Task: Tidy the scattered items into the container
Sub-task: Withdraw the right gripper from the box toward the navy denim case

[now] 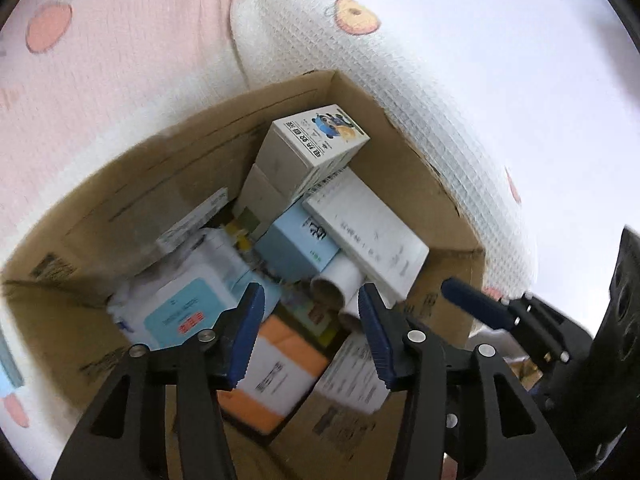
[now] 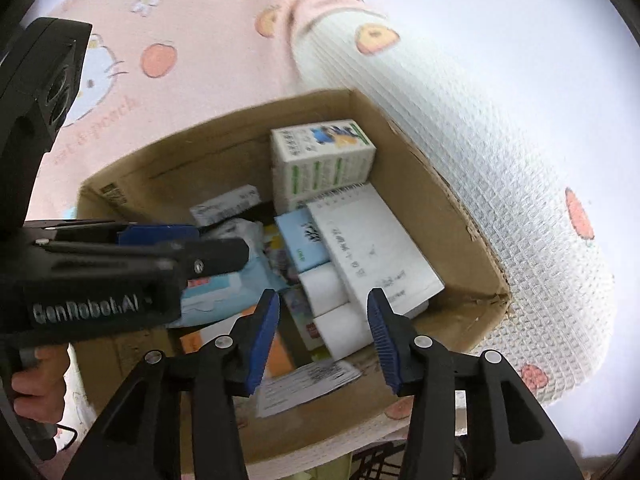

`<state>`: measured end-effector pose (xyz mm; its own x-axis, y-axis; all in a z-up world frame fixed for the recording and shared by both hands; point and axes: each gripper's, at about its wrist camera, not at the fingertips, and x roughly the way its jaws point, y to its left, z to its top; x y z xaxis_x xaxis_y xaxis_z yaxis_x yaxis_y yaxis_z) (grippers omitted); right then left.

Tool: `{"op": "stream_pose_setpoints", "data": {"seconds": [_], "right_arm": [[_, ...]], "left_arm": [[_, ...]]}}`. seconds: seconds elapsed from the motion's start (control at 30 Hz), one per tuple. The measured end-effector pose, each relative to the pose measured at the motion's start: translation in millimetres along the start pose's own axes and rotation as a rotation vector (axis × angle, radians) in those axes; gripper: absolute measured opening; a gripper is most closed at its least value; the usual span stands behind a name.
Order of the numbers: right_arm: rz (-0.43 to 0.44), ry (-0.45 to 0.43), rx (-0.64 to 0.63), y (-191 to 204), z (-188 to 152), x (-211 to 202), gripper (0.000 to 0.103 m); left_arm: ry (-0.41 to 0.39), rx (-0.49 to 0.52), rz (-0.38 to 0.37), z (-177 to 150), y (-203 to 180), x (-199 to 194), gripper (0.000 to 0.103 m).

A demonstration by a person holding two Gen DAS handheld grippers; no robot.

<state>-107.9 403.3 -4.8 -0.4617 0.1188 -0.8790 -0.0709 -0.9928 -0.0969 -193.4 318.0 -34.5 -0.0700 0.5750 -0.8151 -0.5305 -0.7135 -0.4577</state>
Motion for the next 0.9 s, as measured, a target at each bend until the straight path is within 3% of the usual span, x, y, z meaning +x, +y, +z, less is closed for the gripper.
{"op": "stream_pose_setpoints", "data": {"seconds": [0.13, 0.27, 0.33, 0.47, 0.63, 0.77, 0.9], "right_arm": [[0.053, -0.065, 0.005, 3.8, 2.2, -10.0, 0.052], [-0.012, -0.11, -0.028, 28.5, 0.6, 1.8, 0.054], [-0.02, -0.15, -0.059, 42.2, -3.1, -9.6, 0.054], [-0.024, -0.298, -0.065, 65.4, -6.5, -25.6, 0.056], [0.043, -0.441, -0.104, 103.6, -11.2, -36.7, 0.071], [0.156, -0.52, -0.145, 137.0, -16.2, -37.1, 0.074], [0.173, -0.576, -0.227, 175.6, -21.5, -32.9, 0.076]], "left_arm": [[-0.125, 0.115, 0.053, -22.6, -0.1, -29.5, 0.058], [-0.29, 0.191, 0.181, -53.2, 9.4, -55.3, 0.059], [-0.342, 0.197, 0.201, -65.1, 17.7, -76.9, 0.059], [-0.458, 0.19, 0.167, -89.1, 40.1, -127.2, 0.061], [-0.618, 0.211, 0.278, -117.6, 70.6, -162.5, 0.069], [-0.622, 0.206, 0.361, -130.5, 96.1, -163.7, 0.07], [-0.578, 0.134, 0.321, -139.6, 137.3, -167.1, 0.07]]}}
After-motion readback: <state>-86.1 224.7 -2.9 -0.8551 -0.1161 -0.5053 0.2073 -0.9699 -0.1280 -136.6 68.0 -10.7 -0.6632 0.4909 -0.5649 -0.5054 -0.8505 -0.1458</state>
